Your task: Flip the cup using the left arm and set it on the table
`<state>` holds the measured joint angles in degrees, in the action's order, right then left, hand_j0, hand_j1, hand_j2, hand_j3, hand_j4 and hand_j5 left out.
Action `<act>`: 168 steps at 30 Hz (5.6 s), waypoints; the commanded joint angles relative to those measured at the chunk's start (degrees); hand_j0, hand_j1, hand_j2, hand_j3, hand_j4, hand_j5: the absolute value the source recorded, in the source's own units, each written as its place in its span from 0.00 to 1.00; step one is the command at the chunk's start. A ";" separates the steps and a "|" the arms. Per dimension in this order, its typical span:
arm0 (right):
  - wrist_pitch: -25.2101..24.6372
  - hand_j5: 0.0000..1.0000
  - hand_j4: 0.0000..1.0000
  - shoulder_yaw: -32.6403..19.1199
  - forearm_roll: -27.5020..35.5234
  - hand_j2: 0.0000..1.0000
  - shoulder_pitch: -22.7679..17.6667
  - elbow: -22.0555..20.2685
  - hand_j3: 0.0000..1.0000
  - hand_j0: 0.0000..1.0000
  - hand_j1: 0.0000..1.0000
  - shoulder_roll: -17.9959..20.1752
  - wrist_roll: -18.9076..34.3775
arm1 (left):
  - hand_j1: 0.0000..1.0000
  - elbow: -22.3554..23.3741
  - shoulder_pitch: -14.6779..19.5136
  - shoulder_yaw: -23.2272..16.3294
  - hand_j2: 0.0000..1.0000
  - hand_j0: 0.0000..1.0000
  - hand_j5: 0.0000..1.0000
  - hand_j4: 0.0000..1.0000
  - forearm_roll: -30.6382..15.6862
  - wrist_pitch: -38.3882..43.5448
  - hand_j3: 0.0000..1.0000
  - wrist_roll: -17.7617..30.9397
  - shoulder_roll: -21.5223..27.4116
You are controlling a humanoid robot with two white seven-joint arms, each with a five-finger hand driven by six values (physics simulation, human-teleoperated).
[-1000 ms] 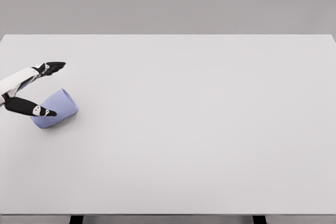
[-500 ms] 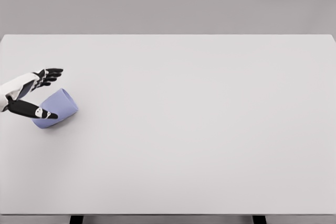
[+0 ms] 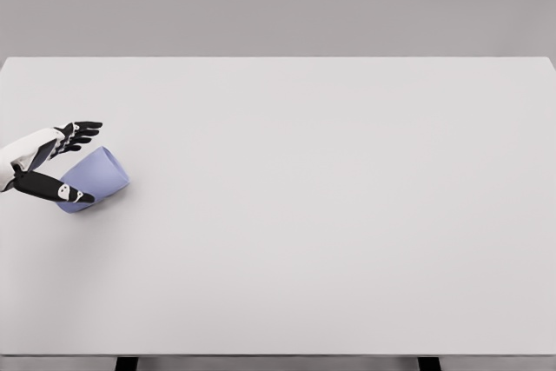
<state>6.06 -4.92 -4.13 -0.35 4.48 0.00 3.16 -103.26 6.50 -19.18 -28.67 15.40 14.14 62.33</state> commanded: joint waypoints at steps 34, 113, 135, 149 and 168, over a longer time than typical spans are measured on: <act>0.00 1.00 1.00 0.00 0.00 1.00 0.00 0.00 1.00 1.00 1.00 0.00 0.01 | 1.00 0.07 0.18 -1.38 1.00 1.00 1.00 1.00 4.33 6.92 1.00 -5.52 -3.97; 0.00 1.00 1.00 0.00 0.00 1.00 0.00 0.00 1.00 1.00 1.00 0.00 0.01 | 0.78 0.95 9.40 -3.67 0.78 0.78 0.78 0.78 5.12 1.47 0.78 -7.10 -14.08; 0.00 1.00 1.00 0.00 0.00 1.00 0.09 0.00 1.00 1.00 1.00 0.00 0.01 | 0.80 7.19 5.36 2.31 0.80 0.80 0.80 0.80 2.31 -12.33 0.80 -7.10 -27.53; 0.00 1.00 1.00 0.00 0.00 1.00 0.00 0.00 1.00 1.00 1.00 0.00 0.01 | 0.80 12.47 4.66 2.22 0.80 0.80 0.80 0.80 3.01 -15.05 0.80 -7.10 -31.92; 0.00 1.00 1.00 0.00 0.00 1.00 0.00 0.00 1.00 1.00 1.00 0.00 0.01 | 0.85 14.93 4.66 1.69 0.85 0.85 0.85 0.85 4.77 -15.05 0.85 -7.02 -33.68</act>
<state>6.06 -4.92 -4.13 -0.35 4.48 0.00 3.16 -88.44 11.25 -17.48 -24.01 0.36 7.10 28.68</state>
